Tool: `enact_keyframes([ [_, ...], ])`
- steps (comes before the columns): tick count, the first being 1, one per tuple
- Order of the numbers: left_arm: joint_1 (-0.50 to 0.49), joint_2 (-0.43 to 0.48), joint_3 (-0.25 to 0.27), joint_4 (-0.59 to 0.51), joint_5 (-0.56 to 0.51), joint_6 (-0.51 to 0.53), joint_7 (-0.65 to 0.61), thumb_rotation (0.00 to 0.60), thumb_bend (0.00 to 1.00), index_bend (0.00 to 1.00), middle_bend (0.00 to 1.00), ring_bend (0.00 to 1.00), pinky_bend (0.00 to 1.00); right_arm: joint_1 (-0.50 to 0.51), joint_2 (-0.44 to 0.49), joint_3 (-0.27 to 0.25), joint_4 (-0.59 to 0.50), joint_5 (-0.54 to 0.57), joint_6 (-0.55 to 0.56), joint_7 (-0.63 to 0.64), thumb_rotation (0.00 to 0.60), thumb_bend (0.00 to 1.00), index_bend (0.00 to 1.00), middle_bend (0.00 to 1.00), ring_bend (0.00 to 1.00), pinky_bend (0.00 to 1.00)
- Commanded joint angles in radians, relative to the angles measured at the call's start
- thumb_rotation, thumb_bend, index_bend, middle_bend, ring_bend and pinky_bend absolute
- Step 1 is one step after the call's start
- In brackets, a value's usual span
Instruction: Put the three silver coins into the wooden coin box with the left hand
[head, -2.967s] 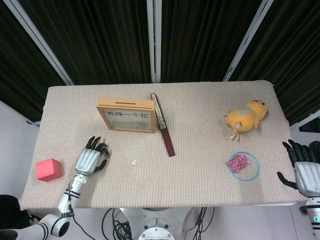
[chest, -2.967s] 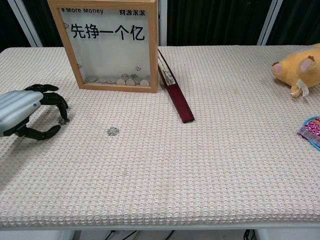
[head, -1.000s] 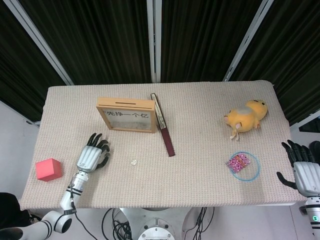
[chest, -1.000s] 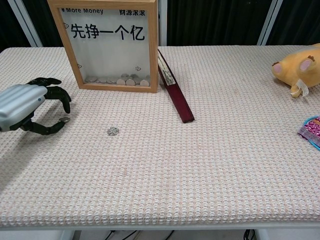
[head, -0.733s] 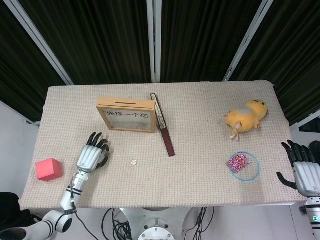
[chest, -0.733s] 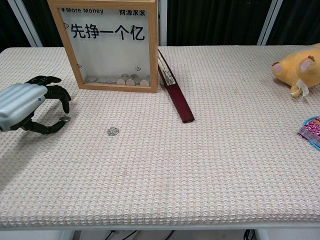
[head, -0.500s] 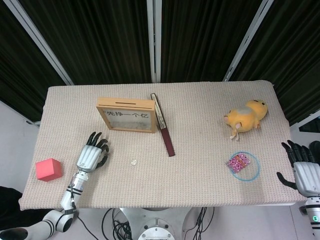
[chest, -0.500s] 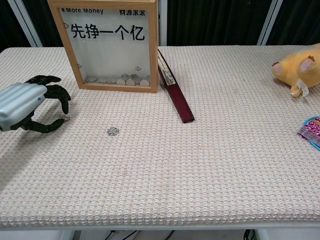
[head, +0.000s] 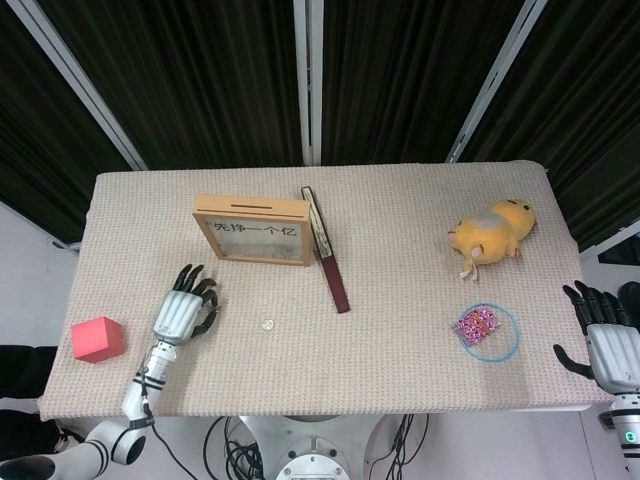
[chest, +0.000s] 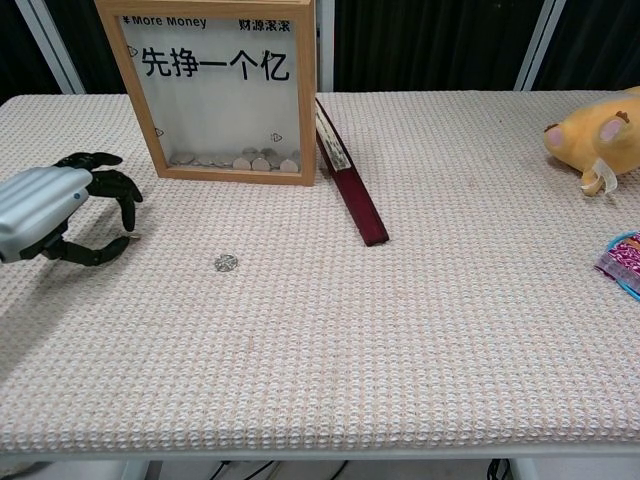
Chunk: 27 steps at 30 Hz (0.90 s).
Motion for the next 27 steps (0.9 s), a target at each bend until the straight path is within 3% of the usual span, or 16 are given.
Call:
enact_keyframes([
  [1,0.0,-0.002,0.0,0.004,-0.001,-0.002,-0.004,0.6,0.38,0.53,0.28,0.04,0.04,0.0,0.001,0.0,0.0,0.001,0.0,0.0,0.6,0.23,0.0,0.0,0.0,0.0],
  [21,-0.004,-0.007,-0.012,0.004,-0.01,-0.002,-0.016,0.6,0.4,0.58,0.29,0.04,0.04,0.0,0.002,0.002,-0.002,0.005,-0.002,-0.002,0.6,0.23,0.0,0.0,0.0,0.0],
  [27,0.001,0.018,-0.02,-0.045,-0.016,0.01,-0.014,0.6,0.41,0.59,0.29,0.04,0.04,0.001,0.002,0.002,-0.003,0.005,-0.002,-0.002,0.6,0.23,0.0,0.0,0.0,0.0],
])
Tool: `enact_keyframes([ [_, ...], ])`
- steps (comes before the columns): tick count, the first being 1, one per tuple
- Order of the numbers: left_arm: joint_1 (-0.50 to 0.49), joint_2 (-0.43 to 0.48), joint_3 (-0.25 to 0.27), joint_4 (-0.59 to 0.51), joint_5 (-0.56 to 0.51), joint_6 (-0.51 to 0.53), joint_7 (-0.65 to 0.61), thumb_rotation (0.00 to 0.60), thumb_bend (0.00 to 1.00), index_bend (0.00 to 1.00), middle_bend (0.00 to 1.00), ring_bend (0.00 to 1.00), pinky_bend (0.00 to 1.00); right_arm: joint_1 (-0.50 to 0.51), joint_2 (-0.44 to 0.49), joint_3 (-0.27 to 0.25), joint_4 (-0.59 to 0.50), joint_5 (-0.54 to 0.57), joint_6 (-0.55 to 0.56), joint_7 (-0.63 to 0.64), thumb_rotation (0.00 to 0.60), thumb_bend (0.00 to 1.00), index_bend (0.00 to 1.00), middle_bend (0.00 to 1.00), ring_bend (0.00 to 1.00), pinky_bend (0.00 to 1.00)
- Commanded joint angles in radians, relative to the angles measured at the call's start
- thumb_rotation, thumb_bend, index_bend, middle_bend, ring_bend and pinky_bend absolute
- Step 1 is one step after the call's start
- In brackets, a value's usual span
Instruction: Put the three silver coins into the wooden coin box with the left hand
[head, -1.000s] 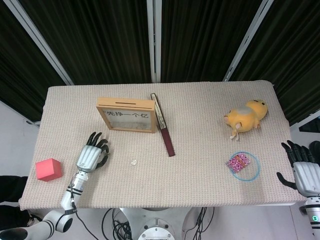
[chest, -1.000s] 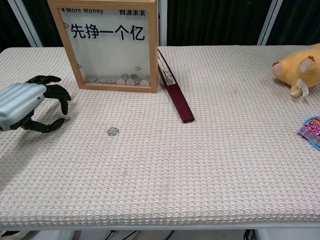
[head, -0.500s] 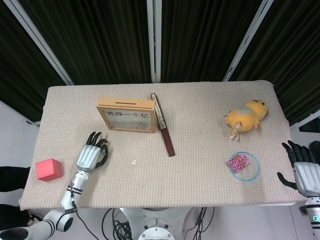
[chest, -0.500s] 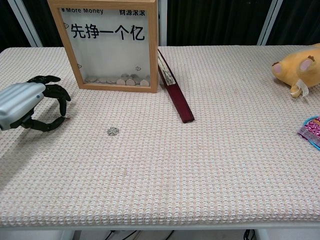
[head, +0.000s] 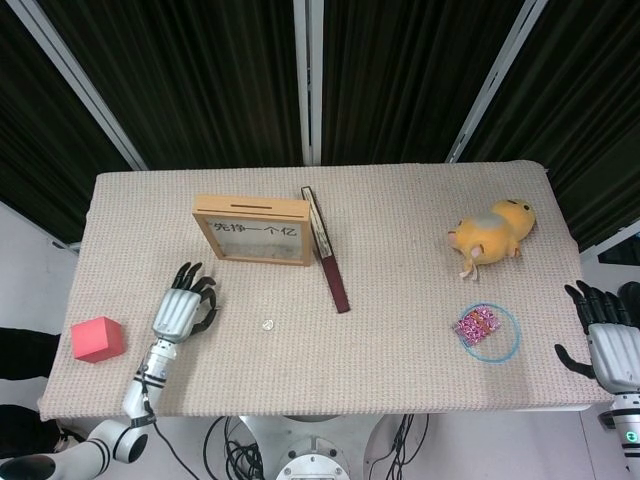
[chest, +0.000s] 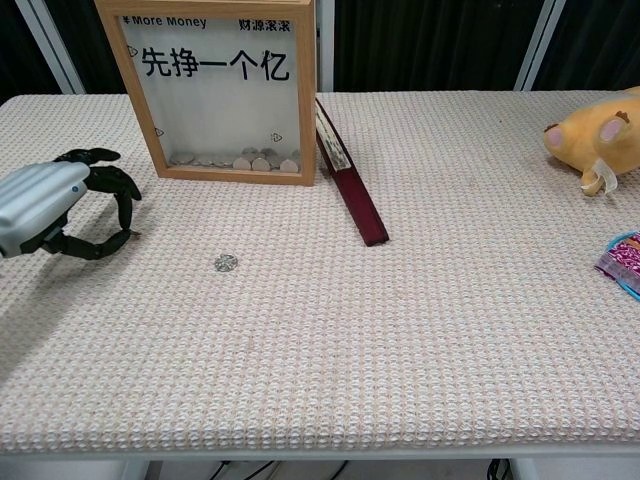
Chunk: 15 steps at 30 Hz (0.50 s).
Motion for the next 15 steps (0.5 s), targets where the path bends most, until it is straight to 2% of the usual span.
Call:
enact_keyframes([
  [1,0.005,0.021,-0.004,-0.038,-0.002,0.011,0.005,0.6,0.41,0.59,0.29,0.04,0.04,0.0,0.0,0.0,-0.001,-0.002,0.0,-0.001,0.6,0.23,0.0,0.0,0.0,0.0],
  [10,0.063,0.158,0.012,-0.254,0.015,0.096,0.062,0.6,0.41,0.59,0.29,0.04,0.04,0.0,0.003,-0.001,-0.011,-0.013,0.01,-0.007,0.6,0.23,0.0,0.0,0.0,0.0],
  [15,0.102,0.309,-0.012,-0.45,0.001,0.156,0.107,0.6,0.41,0.6,0.29,0.05,0.05,0.0,0.005,-0.001,-0.014,-0.018,0.014,-0.008,0.6,0.23,0.0,0.0,0.0,0.0],
])
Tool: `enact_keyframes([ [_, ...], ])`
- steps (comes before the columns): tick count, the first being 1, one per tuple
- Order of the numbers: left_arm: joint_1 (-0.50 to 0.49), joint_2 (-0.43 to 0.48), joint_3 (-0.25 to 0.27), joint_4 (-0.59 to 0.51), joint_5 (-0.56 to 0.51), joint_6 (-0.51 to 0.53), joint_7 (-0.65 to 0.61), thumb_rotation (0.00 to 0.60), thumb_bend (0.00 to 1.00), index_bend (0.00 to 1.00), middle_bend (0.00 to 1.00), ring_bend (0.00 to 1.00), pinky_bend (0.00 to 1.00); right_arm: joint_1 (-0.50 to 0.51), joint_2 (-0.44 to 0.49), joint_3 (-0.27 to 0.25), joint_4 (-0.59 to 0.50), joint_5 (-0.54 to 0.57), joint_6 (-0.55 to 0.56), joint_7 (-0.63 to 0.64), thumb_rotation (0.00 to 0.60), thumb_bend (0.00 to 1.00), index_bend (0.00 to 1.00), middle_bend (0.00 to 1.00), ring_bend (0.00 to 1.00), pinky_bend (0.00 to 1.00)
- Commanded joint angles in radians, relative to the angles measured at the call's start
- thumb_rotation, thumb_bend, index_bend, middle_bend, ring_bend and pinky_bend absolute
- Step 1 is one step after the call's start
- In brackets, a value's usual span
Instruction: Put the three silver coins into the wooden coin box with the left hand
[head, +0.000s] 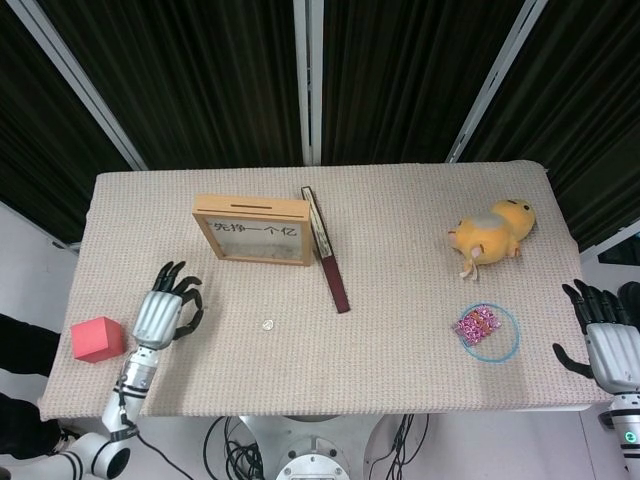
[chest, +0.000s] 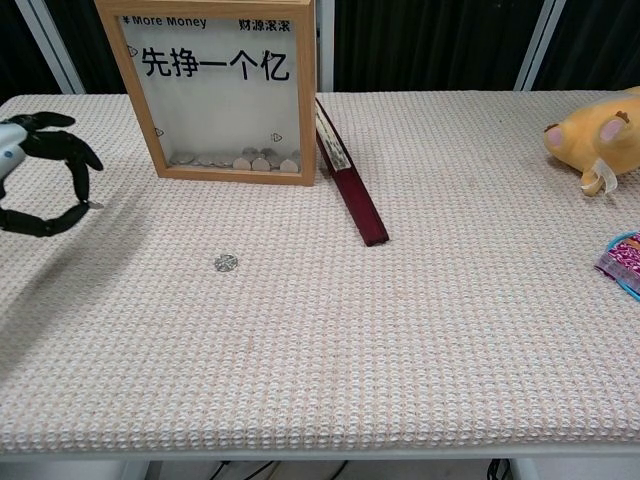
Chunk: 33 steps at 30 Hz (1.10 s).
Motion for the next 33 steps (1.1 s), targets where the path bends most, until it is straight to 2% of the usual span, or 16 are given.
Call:
enact_keyframes([
  [1,0.037,0.139,-0.025,-0.167,-0.004,0.064,0.053,0.6,0.41,0.6,0.29,0.05,0.05,0.001,0.0,0.0,-0.002,-0.002,0.001,-0.001,0.6,0.23,0.0,0.0,0.0,0.0],
  [5,0.032,0.267,-0.082,-0.325,0.021,0.123,0.102,0.6,0.41,0.61,0.29,0.05,0.05,0.003,-0.002,0.001,-0.007,-0.008,0.003,-0.004,0.6,0.23,0.0,0.0,0.0,0.0],
  [9,-0.008,0.372,-0.158,-0.451,0.025,0.116,0.162,0.6,0.41,0.61,0.29,0.05,0.05,0.005,-0.002,0.002,-0.015,-0.014,0.009,-0.012,0.6,0.23,0.0,0.0,0.0,0.0],
  [14,-0.091,0.487,-0.263,-0.602,-0.028,0.026,0.246,0.6,0.41,0.61,0.29,0.05,0.05,0.0,0.002,0.0,-0.023,-0.02,0.022,-0.022,0.6,0.23,0.0,0.0,0.0,0.0],
  [17,-0.154,0.523,-0.316,-0.639,-0.079,-0.05,0.29,0.6,0.41,0.61,0.3,0.05,0.05,-0.003,0.004,0.003,-0.023,-0.013,0.025,-0.021,0.6,0.23,0.0,0.0,0.0,0.0],
  [20,-0.24,0.527,-0.377,-0.651,-0.222,-0.178,0.289,0.6,0.41,0.61,0.3,0.05,0.04,-0.005,0.001,0.003,-0.019,-0.011,0.026,-0.017,0.6,0.23,0.0,0.0,0.0,0.0],
  [24,-0.341,0.494,-0.42,-0.629,-0.385,-0.296,0.311,0.6,0.41,0.61,0.29,0.05,0.04,-0.005,-0.006,0.0,-0.011,-0.012,0.022,-0.008,0.6,0.23,0.0,0.0,0.0,0.0],
  [27,-0.403,0.458,-0.428,-0.604,-0.476,-0.355,0.32,0.6,0.41,0.61,0.3,0.05,0.04,-0.004,-0.01,0.0,-0.002,-0.01,0.019,0.002,0.6,0.23,0.0,0.0,0.0,0.0],
  [33,-0.48,0.392,-0.404,-0.529,-0.57,-0.401,0.349,0.6,0.41,0.61,0.3,0.05,0.04,-0.003,-0.011,0.004,0.015,-0.005,0.016,0.022,0.6,0.23,0.0,0.0,0.0,0.0],
])
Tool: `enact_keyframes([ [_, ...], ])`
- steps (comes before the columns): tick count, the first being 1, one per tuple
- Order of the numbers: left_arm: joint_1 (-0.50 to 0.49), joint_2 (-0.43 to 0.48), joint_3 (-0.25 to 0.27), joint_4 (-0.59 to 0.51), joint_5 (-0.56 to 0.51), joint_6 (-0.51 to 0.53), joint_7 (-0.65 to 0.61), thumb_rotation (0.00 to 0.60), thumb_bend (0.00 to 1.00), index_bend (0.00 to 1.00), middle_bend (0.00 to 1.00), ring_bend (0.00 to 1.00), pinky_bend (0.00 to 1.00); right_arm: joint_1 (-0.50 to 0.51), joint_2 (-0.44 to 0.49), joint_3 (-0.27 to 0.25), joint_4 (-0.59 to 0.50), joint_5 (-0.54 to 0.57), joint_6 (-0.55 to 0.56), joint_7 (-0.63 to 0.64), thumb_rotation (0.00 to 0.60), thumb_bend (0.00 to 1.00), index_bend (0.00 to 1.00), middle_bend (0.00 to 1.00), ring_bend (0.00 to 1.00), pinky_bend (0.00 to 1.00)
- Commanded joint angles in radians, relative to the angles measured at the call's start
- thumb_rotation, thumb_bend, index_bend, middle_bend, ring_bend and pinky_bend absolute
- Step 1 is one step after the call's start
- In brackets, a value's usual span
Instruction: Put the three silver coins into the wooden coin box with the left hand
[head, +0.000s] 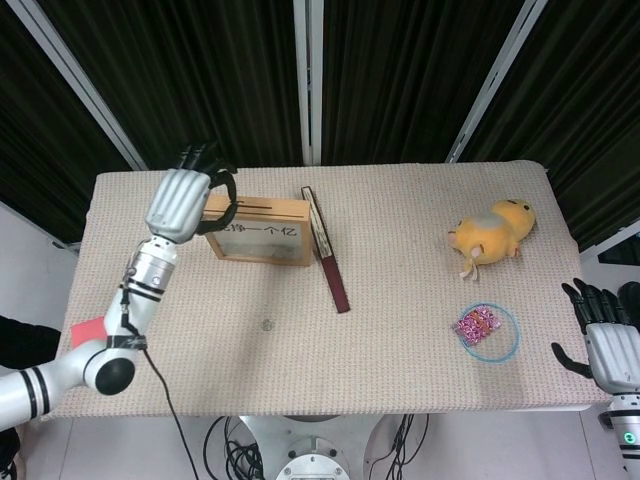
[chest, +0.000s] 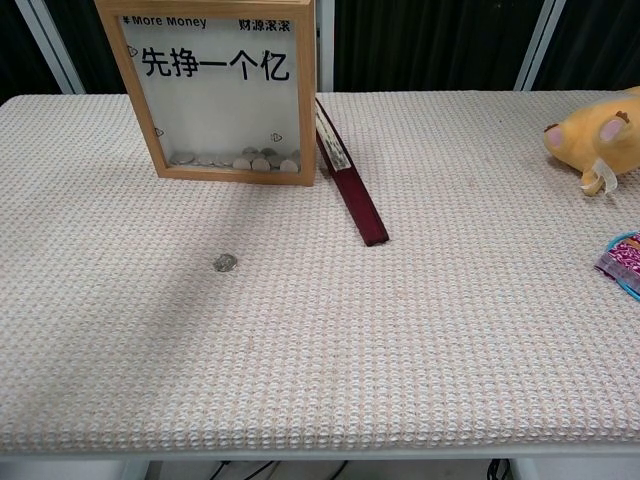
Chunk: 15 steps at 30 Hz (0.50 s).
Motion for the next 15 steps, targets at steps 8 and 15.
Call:
enact_keyframes([
  [8,-0.077,-0.097,0.026,0.14,-0.152,-0.043,0.01,0.6,0.41,0.61,0.31,0.05,0.04,0.001,-0.002,0.003,0.015,0.003,-0.003,0.02,0.6,0.23,0.0,0.0,0.0,0.0],
  [15,-0.093,-0.116,0.039,0.16,-0.185,-0.051,-0.013,0.6,0.41,0.61,0.31,0.05,0.04,0.005,-0.005,0.004,0.02,0.008,-0.013,0.021,0.6,0.23,0.0,0.0,0.0,0.0],
])
